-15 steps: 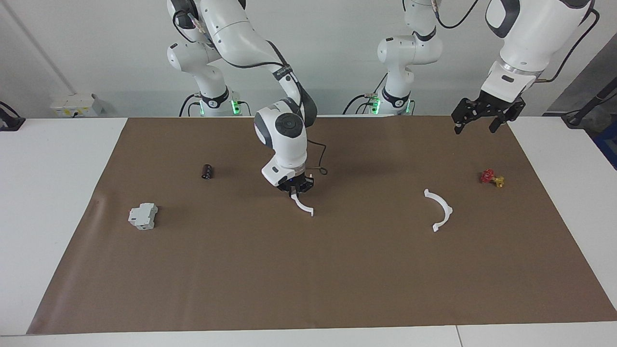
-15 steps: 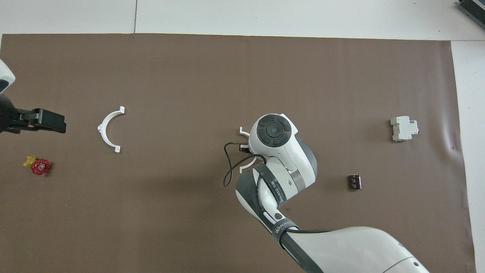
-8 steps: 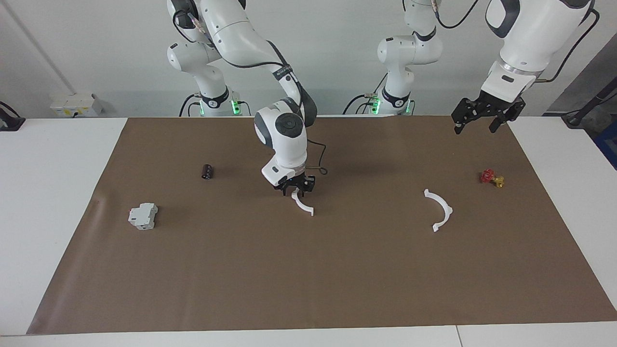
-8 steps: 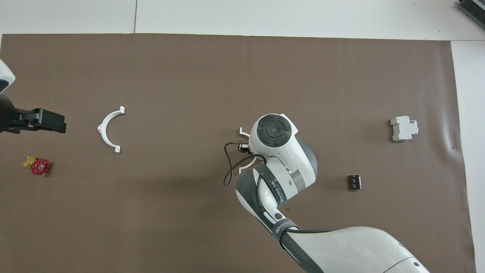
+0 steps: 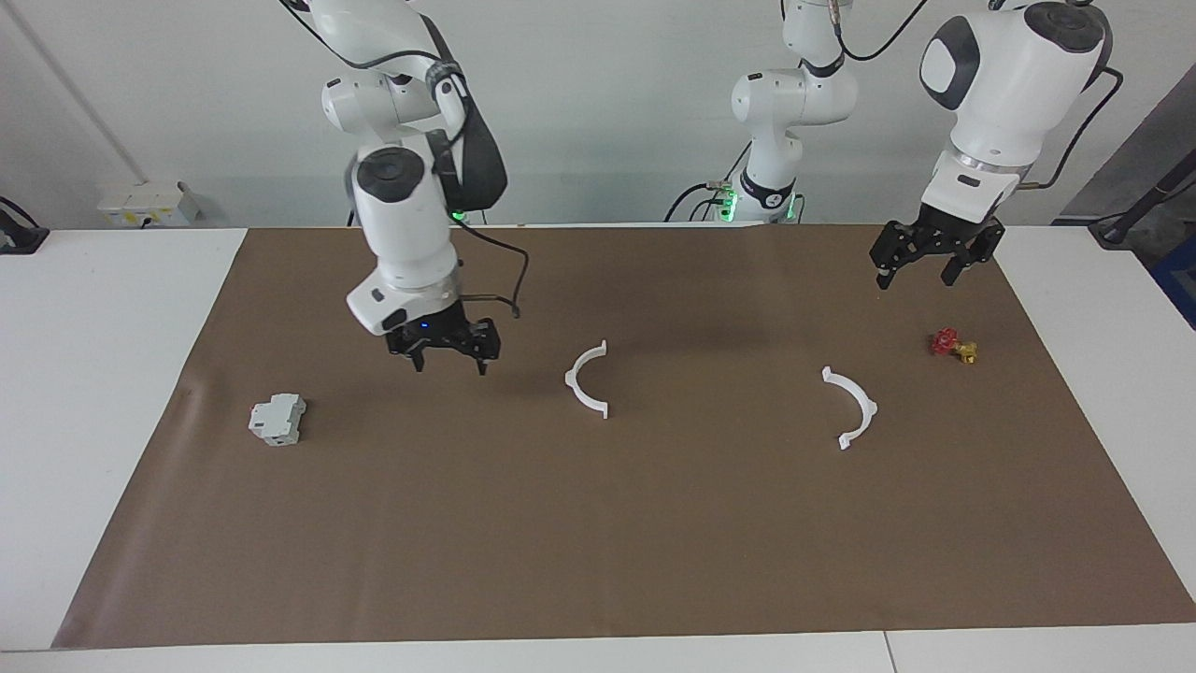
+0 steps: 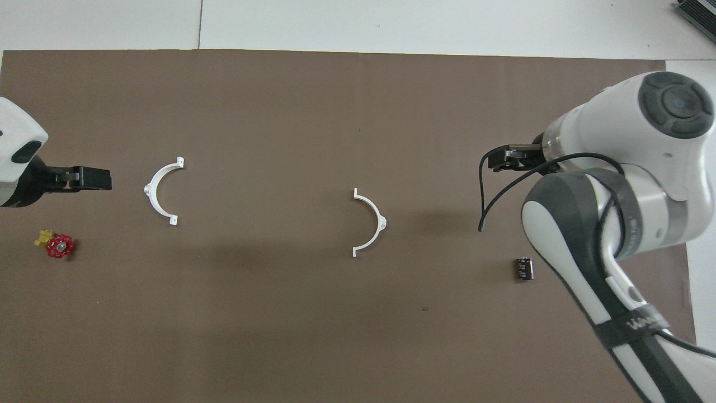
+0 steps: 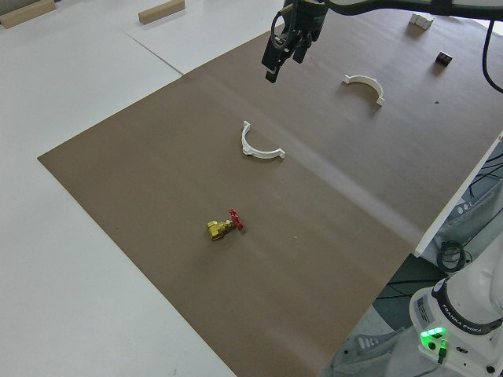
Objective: Assemble drain pipe with both arms
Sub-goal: 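Release the clamp half and withdraw the right gripper while the left gripper reaches, then grasp the other white clamp half with the left gripper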
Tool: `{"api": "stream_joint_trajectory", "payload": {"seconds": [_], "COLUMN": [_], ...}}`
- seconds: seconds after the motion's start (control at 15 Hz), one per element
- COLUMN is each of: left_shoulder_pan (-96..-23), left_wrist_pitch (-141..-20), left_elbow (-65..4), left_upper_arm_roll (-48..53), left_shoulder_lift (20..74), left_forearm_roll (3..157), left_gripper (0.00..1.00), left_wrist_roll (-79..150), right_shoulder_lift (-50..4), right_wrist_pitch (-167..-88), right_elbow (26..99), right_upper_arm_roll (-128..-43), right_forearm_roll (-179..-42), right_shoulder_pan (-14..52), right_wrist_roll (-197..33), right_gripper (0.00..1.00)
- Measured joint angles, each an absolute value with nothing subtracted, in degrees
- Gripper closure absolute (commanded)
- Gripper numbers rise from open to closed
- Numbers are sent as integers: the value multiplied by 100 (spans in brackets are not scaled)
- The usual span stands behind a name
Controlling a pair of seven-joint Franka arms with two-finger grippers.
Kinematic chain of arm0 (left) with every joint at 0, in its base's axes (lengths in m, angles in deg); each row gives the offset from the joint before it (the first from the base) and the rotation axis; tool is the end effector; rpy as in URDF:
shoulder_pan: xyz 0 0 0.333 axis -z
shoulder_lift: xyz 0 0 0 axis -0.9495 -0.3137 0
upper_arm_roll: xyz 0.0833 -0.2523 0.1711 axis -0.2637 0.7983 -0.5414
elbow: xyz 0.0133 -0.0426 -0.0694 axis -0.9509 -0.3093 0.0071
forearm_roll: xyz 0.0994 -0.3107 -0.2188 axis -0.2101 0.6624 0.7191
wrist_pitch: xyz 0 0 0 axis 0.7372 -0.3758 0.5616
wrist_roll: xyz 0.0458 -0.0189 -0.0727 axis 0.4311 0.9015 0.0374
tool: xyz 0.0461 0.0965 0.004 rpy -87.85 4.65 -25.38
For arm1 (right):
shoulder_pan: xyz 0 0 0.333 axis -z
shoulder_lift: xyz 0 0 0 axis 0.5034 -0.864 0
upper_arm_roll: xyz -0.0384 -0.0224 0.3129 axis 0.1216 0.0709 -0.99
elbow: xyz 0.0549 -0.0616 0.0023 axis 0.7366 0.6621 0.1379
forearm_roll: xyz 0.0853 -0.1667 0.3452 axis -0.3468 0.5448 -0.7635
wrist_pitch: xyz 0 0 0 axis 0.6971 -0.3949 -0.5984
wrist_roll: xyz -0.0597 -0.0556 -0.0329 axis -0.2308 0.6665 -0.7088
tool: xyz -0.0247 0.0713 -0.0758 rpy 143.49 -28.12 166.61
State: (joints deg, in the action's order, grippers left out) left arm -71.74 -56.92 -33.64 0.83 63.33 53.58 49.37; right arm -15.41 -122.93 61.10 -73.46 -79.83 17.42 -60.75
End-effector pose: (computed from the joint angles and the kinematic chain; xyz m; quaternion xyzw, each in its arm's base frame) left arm 0.5427 -0.0118 0.5344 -0.9973 -0.0015 -0.0733 0.0068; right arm 0.5993 0.0846 0.4830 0.9986 -0.0442 0.0289 0.0035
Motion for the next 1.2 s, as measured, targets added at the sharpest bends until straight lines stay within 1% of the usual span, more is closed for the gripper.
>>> {"api": "stream_joint_trajectory", "payload": {"seconds": [0.27, 0.4, 0.53, 0.67, 0.87, 1.2], "left_shoulder_pan": [-7293, -7286, -7286, -7288, -7285, -7283], "left_wrist_pitch": [-7192, -7757, -8229, -8411, -8480, -8769], "left_elbow": [-4183, -4546, -4929, -5185, -5303, -5303], "left_upper_arm_roll": [76, 108, 113, 102, 116, 123], "left_shoulder_lift": [5822, 5563, 5459, 5444, 5282, 5093], "left_forearm_roll": [5358, 5358, 5358, 5358, 5358, 5359], "left_gripper": [0, 0, 0, 0, 0, 0], "left_wrist_roll": [4469, 4017, 3790, 3695, 3470, 3078], "right_shoulder_lift": [-1250, -1082, -912, -817, -777, -792], "right_wrist_pitch": [-11727, -11405, -11034, -10662, -10209, -10047], "right_elbow": [6045, 5975, 5800, 5465, 5006, 4972], "right_upper_arm_roll": [-7339, -7336, -7334, -7340, -7416, -7445], "right_forearm_roll": [-7961, -7946, -7896, -7705, -7534, -7579], "right_shoulder_pan": [2441, 2739, 2948, 2993, 2978, 2972], "right_wrist_roll": [-6829, -7065, -7211, -7230, -7230, -7230], "right_gripper": [0, 0, 0, 0, 0, 0]}}
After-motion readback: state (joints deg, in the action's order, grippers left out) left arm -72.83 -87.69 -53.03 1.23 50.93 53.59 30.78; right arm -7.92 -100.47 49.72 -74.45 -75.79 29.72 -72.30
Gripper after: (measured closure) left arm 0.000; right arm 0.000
